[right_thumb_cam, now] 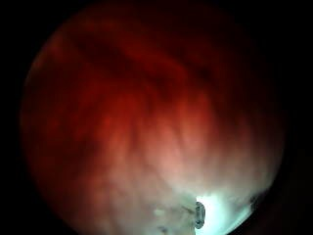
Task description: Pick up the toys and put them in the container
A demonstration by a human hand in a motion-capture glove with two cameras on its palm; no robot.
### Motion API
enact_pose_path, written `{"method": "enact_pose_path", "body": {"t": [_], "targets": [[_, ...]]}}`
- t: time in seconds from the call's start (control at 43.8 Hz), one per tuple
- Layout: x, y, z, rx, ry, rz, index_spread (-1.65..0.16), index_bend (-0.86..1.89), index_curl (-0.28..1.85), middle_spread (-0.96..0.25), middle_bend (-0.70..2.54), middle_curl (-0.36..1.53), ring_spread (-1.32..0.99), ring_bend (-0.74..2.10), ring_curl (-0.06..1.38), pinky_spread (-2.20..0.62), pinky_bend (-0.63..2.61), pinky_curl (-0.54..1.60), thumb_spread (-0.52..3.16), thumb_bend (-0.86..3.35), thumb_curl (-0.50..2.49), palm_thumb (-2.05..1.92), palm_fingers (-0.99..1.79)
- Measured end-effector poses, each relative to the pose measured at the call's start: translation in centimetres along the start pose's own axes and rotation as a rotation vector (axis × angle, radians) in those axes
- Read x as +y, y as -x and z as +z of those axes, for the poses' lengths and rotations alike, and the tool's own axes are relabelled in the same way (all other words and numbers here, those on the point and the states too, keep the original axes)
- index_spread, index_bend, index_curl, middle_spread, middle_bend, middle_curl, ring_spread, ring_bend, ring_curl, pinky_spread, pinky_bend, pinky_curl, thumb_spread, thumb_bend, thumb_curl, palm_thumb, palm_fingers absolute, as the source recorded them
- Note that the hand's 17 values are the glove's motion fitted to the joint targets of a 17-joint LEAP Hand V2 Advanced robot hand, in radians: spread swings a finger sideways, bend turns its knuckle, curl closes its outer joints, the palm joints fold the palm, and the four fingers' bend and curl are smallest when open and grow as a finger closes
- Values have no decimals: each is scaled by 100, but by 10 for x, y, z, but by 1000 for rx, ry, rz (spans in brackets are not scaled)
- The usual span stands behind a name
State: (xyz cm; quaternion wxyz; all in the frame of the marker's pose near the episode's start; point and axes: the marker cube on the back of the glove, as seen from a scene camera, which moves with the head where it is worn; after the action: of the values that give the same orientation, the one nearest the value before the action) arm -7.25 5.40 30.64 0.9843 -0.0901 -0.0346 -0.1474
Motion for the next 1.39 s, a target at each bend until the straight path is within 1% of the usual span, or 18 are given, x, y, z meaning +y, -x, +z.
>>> {"method": "enact_pose_path", "body": {"t": [0.023,0.046,0.114,0.137,0.183,0.205,0.297,0.411,0.434,0.525,0.548,0.571,0.685,1.027,1.141,1.232,1.301,1.392], "targets": [[-1,0,1,-3,-5,2,-10,10,13,-2,47,43,-16,81,40,-18,87,30,151,26,49,59,76],[-2,1,1,-8,-8,3,-10,9,12,-2,47,43,-18,82,38,-20,86,27,151,27,50,62,77],[-5,3,3,-32,-7,-6,-9,17,14,-8,59,47,-24,91,41,-32,88,29,149,30,52,69,112],[-6,4,3,-37,-7,-14,-8,31,19,-9,60,49,-25,91,43,-34,85,29,148,30,53,70,123],[-9,7,4,-42,-21,-27,-6,45,24,-12,71,53,-27,93,46,-39,80,31,143,31,56,75,138],[-10,9,5,-42,-38,-31,-6,43,24,-13,69,53,-28,94,47,-40,83,33,142,31,56,75,127],[-17,19,7,-36,-137,-57,0,74,36,-15,84,58,-29,103,52,-43,71,32,145,40,64,90,153],[-20,25,0,-101,-191,-110,3,94,44,-16,90,59,-28,113,54,-40,71,33,155,51,70,101,147],[-19,24,-3,-125,-182,-122,4,102,47,-18,68,51,-26,121,57,-38,76,35,154,51,72,102,134],[-15,15,-22,-199,-142,-153,6,109,52,-20,63,49,-20,126,58,-32,80,37,151,48,77,98,124],[-14,14,-30,-205,-145,-149,6,105,51,-21,64,49,-18,128,58,-29,83,38,146,43,76,92,121],[-13,13,-40,-208,-154,-140,5,96,50,-19,90,57,-16,124,57,-27,82,38,142,38,77,86,129],[0,12,-114,-199,-245,-102,-1,105,57,-20,98,62,-22,117,57,-30,89,41,122,23,83,71,106],[25,50,-335,-25,-481,-9,-12,112,69,-24,103,71,-33,114,59,-33,101,46,85,8,97,63,92],[10,40,-374,91,-517,203,-14,112,72,-24,103,73,-35,115,61,-33,104,47,78,7,101,64,89],[-7,99,-391,41,-542,34,-15,111,75,-24,104,75,-36,116,61,-33,106,48,73,6,103,65,87],[-21,131,-401,3,-555,36,-16,111,77,-25,104,76,-36,116,62,-33,107,48,71,5,105,65,86],[-37,155,-402,91,-548,-107,-17,111,79,-25,105,78,-37,117,63,-33,108,48,67,4,107,66,85]]}}
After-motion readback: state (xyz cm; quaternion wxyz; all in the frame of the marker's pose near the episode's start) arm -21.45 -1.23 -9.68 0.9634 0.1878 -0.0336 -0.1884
